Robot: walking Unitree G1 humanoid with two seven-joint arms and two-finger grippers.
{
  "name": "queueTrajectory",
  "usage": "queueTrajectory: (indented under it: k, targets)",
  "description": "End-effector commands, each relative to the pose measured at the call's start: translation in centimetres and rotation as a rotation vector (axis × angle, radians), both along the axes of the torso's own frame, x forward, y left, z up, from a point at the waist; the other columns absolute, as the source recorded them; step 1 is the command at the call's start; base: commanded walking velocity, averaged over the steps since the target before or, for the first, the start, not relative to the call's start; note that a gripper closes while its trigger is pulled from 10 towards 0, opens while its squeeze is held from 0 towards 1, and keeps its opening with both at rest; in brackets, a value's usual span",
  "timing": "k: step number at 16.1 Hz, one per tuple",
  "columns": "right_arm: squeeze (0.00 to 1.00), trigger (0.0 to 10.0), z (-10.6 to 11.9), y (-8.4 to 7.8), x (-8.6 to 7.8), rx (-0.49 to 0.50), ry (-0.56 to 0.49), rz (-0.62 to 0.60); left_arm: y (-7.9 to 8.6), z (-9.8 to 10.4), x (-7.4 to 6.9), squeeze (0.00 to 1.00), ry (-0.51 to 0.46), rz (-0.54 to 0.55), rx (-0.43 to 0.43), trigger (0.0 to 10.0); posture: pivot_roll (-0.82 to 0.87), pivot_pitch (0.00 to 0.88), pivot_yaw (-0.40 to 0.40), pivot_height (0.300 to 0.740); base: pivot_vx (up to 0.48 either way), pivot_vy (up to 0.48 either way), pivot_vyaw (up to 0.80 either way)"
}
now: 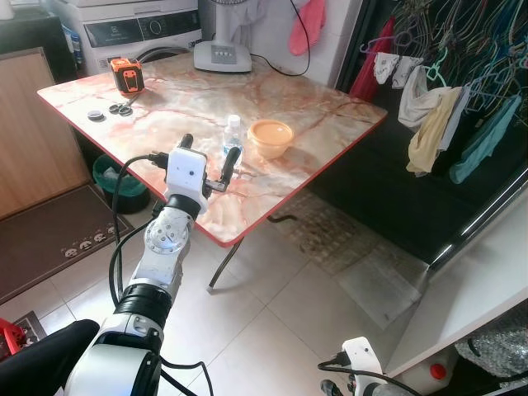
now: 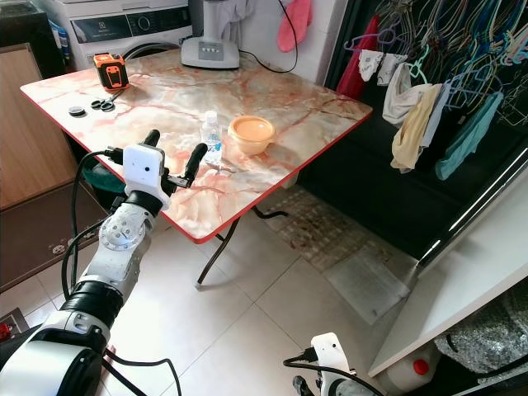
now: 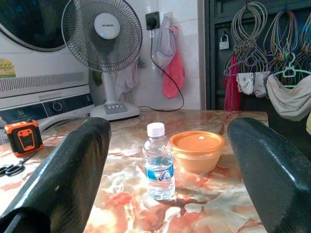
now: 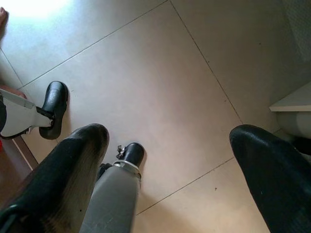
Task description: Restocking fridge
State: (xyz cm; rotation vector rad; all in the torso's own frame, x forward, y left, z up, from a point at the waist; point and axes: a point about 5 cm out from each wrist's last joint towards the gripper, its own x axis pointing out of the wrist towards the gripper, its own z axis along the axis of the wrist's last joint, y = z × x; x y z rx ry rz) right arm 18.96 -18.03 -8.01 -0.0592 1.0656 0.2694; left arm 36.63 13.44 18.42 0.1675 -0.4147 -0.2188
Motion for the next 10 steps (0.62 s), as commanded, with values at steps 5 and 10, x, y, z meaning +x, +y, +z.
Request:
queueTrajectory:
  k: [5,10]
  targets:
    - [0.00,10.0,0.13,-0.35,0.17,-0.007,-0.001,-0.006,0.10,0.24,-0.10,0.00,-0.012,0.007,-0.015,10.0,-0.03,0.000,-0.123,0.740,0.109,0.000,0.00]
    - [0.00,10.0,0.14,-0.33,0.18,-0.006,-0.002,-0.006,0.15,0.34,-0.09,0.00,-0.015,0.012,-0.016,10.0,-0.03,0.000,-0.125,0.740,0.305,0.000,0.00]
